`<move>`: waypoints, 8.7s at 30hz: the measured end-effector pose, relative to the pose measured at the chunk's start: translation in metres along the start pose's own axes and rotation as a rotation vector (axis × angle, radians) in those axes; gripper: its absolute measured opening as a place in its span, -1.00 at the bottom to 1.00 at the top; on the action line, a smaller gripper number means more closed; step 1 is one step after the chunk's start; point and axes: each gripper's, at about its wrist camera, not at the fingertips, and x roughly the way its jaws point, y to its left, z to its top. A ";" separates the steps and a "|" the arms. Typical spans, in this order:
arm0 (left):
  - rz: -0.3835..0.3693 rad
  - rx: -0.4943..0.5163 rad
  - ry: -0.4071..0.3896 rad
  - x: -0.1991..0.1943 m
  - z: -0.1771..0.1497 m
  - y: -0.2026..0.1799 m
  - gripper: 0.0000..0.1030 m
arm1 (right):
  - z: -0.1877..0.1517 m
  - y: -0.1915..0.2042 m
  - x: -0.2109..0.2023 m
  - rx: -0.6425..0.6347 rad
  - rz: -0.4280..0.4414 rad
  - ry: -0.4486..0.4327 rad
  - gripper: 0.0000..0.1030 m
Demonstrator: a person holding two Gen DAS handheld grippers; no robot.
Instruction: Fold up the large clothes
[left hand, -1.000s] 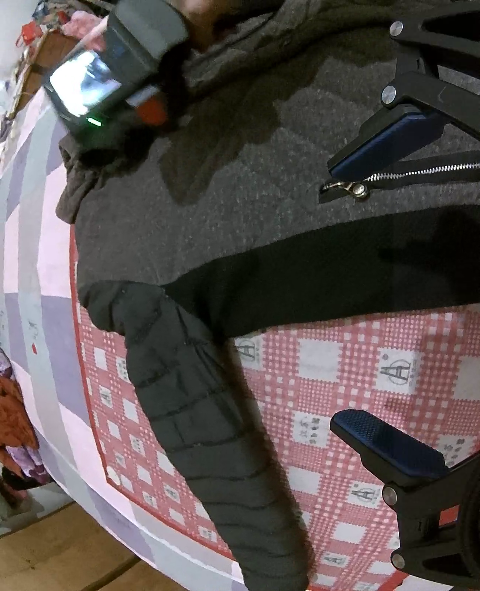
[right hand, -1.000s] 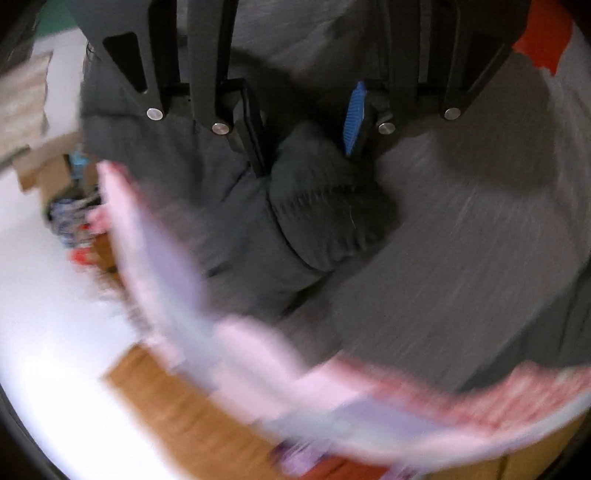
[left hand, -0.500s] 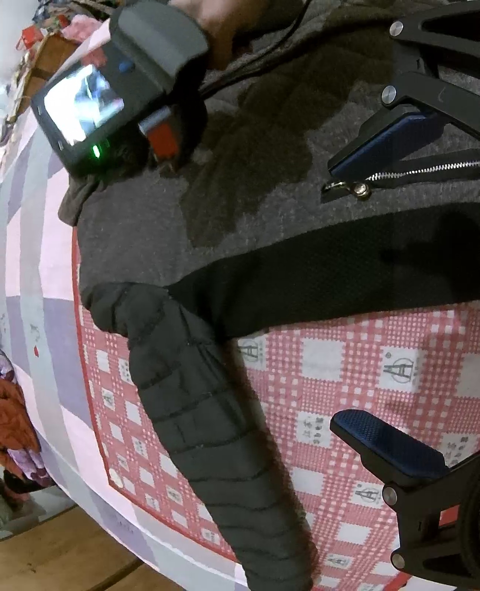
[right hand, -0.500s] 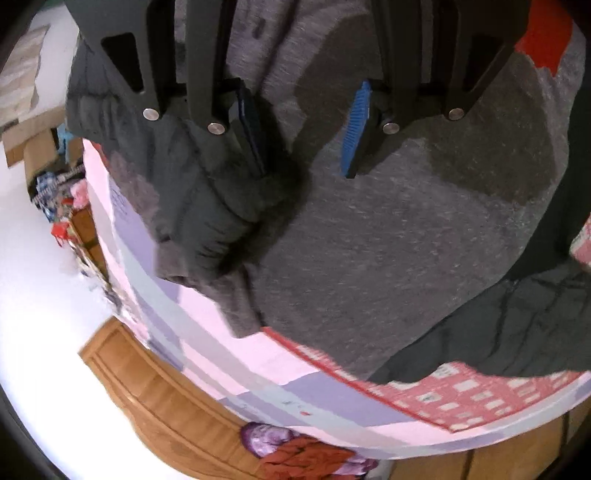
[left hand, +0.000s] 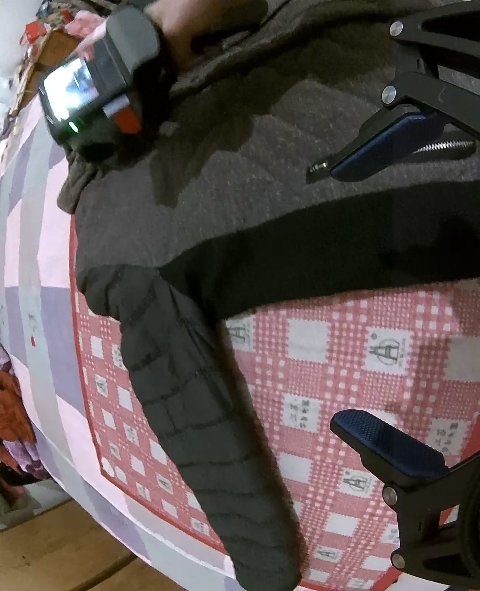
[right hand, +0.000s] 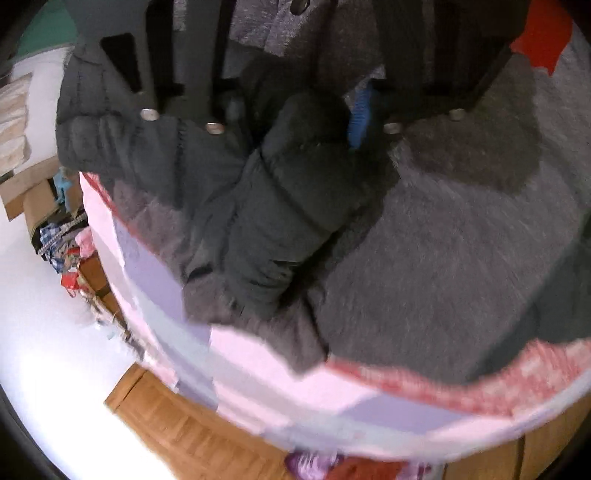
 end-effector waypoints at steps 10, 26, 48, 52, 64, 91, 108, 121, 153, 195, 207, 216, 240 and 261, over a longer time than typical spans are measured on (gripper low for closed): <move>-0.020 0.011 0.013 0.005 0.000 -0.004 0.99 | -0.008 0.054 -0.014 -0.130 0.129 -0.006 -0.04; -0.002 -0.018 0.005 0.013 0.012 -0.008 0.99 | -0.077 -0.191 -0.005 0.328 -0.187 -0.019 0.38; 0.004 -0.016 -0.075 0.072 0.122 -0.066 0.99 | -0.123 -0.185 0.008 0.154 0.074 0.034 0.42; -0.034 -0.027 -0.116 0.105 0.179 -0.098 0.99 | -0.105 -0.190 -0.015 0.147 0.036 -0.069 0.42; -0.012 -0.014 0.016 0.190 0.162 -0.128 1.00 | -0.166 -0.257 0.005 0.219 0.091 0.039 0.43; 0.025 -0.015 0.018 0.170 0.133 -0.134 1.00 | -0.112 -0.240 -0.033 0.223 0.088 -0.161 0.64; -0.066 -0.080 -0.093 0.120 0.137 -0.093 1.00 | -0.082 -0.140 -0.040 0.226 0.198 -0.098 0.64; 0.132 -0.413 -0.031 0.105 0.052 0.102 1.00 | -0.085 -0.054 -0.046 0.104 0.180 -0.025 0.64; 0.114 -0.928 -0.115 0.140 0.033 0.367 -0.81 | -0.086 -0.040 -0.013 0.134 0.089 0.032 0.68; -0.202 0.321 -0.180 0.132 0.205 -0.304 -0.79 | -0.234 -0.171 -0.149 0.302 0.170 -0.006 0.67; -0.359 0.467 -0.254 0.100 0.160 -0.354 0.35 | -0.260 -0.198 -0.150 0.382 0.122 0.029 0.67; -0.157 0.253 -0.437 0.046 0.152 -0.219 0.45 | -0.236 -0.214 -0.141 0.406 0.083 0.007 0.67; -0.019 0.060 -0.146 0.165 0.182 -0.082 0.59 | -0.073 -0.166 -0.015 0.157 -0.104 0.023 0.67; -0.112 0.019 -0.286 0.128 0.219 -0.057 0.75 | -0.054 -0.161 -0.061 0.166 -0.041 -0.223 0.79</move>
